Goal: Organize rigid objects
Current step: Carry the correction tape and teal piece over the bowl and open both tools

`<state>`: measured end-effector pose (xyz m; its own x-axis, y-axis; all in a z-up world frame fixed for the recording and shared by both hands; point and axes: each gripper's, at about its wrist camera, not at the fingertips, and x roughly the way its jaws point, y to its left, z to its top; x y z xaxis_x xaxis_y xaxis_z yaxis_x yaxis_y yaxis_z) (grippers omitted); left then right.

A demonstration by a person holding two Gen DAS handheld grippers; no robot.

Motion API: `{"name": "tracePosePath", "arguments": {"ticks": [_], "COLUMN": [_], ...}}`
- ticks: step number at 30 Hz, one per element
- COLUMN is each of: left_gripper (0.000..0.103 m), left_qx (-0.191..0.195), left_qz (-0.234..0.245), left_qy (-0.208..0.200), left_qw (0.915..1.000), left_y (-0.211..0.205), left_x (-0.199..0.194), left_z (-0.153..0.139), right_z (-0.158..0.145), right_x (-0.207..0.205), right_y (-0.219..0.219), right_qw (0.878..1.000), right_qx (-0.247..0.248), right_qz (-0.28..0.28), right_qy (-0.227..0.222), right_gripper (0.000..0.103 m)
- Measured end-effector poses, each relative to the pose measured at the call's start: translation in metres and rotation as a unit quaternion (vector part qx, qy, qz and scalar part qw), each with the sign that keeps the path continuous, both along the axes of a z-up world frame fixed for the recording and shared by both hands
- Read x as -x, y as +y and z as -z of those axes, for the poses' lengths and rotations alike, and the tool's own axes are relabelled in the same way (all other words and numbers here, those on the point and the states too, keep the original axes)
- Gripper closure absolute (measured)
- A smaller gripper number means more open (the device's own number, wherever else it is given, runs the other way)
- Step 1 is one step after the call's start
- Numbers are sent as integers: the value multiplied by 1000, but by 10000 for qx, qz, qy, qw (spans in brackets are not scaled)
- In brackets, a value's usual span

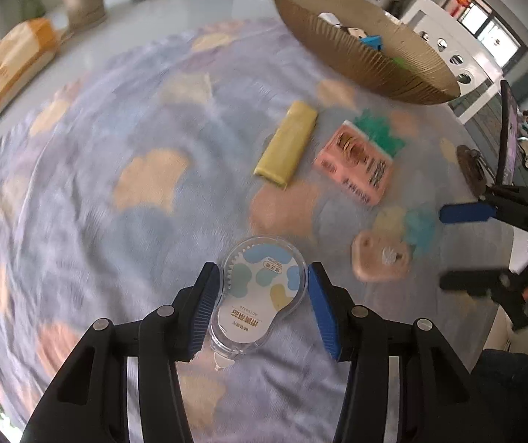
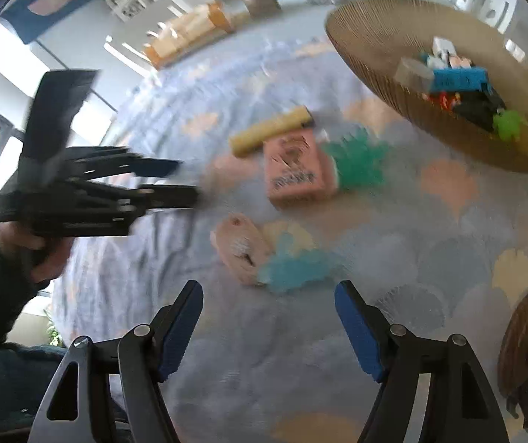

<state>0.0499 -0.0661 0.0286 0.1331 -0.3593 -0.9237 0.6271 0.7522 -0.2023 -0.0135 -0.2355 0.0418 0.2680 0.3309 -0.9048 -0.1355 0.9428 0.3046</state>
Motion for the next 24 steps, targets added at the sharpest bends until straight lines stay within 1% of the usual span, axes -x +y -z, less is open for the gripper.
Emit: {"name": "tracePosePath", "arguments": {"ticks": [3,4,5,7,8,11,14,16,19,21,24], "left_gripper": [57,57,57,57,57,57,57,57,57,57,57], "left_qx": [37,29,14,-22,-45,-58,-17,78,290,533,690], "left_qz": [-96,-96,-85,-38,5,59,56,25,6,121,348], "left_qy": [57,55,44,24,1,-17,-42,-47,-139,-181,-402], "left_qw": [9999,9999,10000,10000,10000,10000,10000,10000,9995,9983,9962], "left_y": [8,10,10,5,4,-3,-11,-16,-17,-21,-33], "left_x": [6,7,9,10,13,16,18,18,19,18,15], "left_z": [-3,-3,-3,-4,-4,-4,-5,-10,-28,-44,-70], "right_z": [9,10,11,13,12,10,3,-6,-19,-30,-51], "right_x": [-4,-6,-7,-5,-4,1,10,19,25,30,37], "right_y": [3,3,4,0,-1,-7,-7,-10,-11,-13,-8], "right_qw": [9999,9998,9995,9984,9980,9964,9964,9957,9948,9942,9947], "right_qx": [-94,-165,-286,-538,-579,-749,-711,-755,-713,-697,-510], "right_qz": [76,106,99,191,246,397,432,477,582,626,432], "right_qy": [43,-6,-27,47,-32,-38,-160,-256,-433,-534,-785], "right_gripper": [37,39,50,59,63,65,65,65,65,65,65]}}
